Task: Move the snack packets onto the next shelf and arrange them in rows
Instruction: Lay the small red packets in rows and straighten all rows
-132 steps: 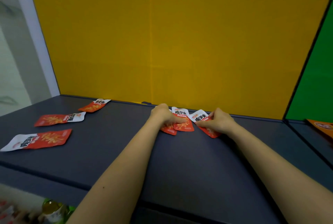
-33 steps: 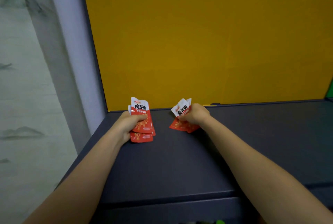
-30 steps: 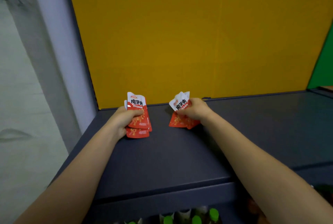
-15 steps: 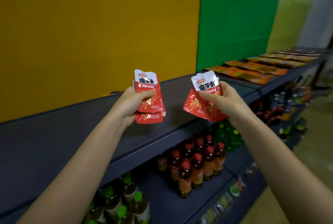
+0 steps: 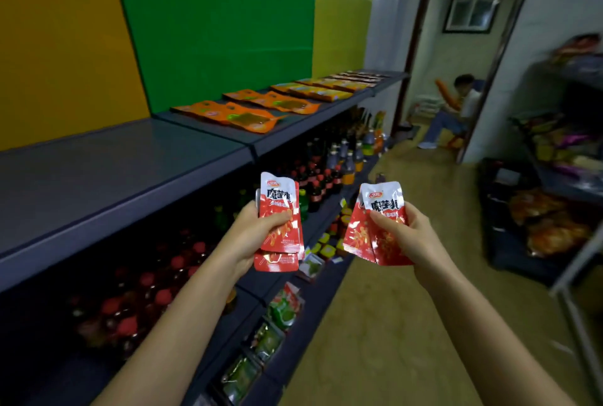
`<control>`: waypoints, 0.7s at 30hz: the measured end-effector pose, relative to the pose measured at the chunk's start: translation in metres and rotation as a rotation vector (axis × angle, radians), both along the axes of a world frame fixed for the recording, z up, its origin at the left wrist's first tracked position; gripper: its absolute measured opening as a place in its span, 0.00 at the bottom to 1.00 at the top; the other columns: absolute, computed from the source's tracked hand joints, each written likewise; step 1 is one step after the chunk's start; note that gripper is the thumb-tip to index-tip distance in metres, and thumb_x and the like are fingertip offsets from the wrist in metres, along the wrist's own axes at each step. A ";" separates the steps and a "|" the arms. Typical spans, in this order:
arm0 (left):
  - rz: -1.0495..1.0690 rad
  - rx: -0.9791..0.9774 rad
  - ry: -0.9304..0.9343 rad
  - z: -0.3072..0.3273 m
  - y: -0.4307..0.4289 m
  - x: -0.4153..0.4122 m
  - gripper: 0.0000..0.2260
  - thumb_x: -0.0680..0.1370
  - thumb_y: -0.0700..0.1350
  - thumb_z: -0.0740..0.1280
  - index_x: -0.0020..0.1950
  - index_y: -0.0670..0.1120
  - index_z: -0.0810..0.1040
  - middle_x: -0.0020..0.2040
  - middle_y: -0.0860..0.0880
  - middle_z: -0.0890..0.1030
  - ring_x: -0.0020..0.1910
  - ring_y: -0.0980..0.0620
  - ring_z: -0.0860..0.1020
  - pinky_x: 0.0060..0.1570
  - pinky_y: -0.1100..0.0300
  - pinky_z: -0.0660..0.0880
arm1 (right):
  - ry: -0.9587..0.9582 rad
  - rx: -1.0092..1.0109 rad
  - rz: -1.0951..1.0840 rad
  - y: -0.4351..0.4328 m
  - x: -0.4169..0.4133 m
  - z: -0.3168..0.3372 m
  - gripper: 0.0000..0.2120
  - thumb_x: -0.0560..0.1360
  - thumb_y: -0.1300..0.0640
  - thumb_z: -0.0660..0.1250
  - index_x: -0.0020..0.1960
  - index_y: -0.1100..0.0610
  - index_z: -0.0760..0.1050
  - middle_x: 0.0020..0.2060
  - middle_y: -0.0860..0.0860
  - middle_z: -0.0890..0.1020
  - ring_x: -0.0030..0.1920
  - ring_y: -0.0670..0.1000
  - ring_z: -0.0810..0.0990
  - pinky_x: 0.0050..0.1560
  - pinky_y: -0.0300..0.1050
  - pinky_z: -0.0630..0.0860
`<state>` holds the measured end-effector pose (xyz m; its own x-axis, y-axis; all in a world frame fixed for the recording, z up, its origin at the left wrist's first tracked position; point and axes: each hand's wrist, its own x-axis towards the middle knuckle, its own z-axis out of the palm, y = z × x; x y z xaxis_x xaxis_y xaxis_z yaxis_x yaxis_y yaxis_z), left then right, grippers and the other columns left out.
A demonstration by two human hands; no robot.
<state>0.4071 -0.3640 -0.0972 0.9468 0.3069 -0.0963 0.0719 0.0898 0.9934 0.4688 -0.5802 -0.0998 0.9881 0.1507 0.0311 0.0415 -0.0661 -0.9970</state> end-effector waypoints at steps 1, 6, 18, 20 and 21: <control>-0.016 -0.009 0.021 -0.007 -0.012 0.012 0.10 0.75 0.39 0.67 0.55 0.43 0.75 0.43 0.46 0.82 0.39 0.50 0.81 0.38 0.58 0.76 | 0.021 0.008 -0.022 -0.013 0.008 -0.006 0.13 0.72 0.59 0.70 0.56 0.56 0.75 0.45 0.51 0.82 0.42 0.49 0.80 0.43 0.42 0.76; -0.101 -0.010 0.065 -0.022 -0.059 0.078 0.09 0.75 0.39 0.66 0.55 0.44 0.74 0.43 0.46 0.82 0.40 0.50 0.81 0.38 0.59 0.76 | 0.048 0.030 -0.149 -0.067 0.052 -0.022 0.13 0.73 0.58 0.70 0.56 0.56 0.76 0.45 0.51 0.83 0.43 0.49 0.81 0.42 0.40 0.75; -0.223 -0.077 0.117 -0.049 -0.122 0.298 0.08 0.75 0.37 0.65 0.53 0.43 0.76 0.42 0.45 0.82 0.40 0.48 0.80 0.42 0.55 0.77 | 0.078 0.004 -0.242 -0.128 0.237 -0.040 0.14 0.73 0.57 0.69 0.58 0.57 0.75 0.49 0.54 0.83 0.45 0.51 0.81 0.44 0.41 0.76; -0.259 -0.076 0.099 -0.044 -0.127 0.346 0.08 0.76 0.38 0.65 0.54 0.42 0.76 0.44 0.44 0.82 0.41 0.46 0.81 0.45 0.53 0.77 | 0.066 -0.009 -0.250 -0.131 0.283 -0.035 0.16 0.73 0.56 0.70 0.59 0.58 0.75 0.50 0.54 0.83 0.44 0.50 0.81 0.43 0.41 0.76; -0.277 -0.072 0.092 -0.041 -0.130 0.371 0.08 0.76 0.38 0.65 0.54 0.42 0.76 0.45 0.43 0.82 0.42 0.46 0.81 0.46 0.52 0.77 | 0.058 -0.014 -0.259 -0.134 0.307 -0.033 0.16 0.73 0.56 0.70 0.59 0.58 0.74 0.50 0.54 0.83 0.44 0.50 0.81 0.43 0.41 0.76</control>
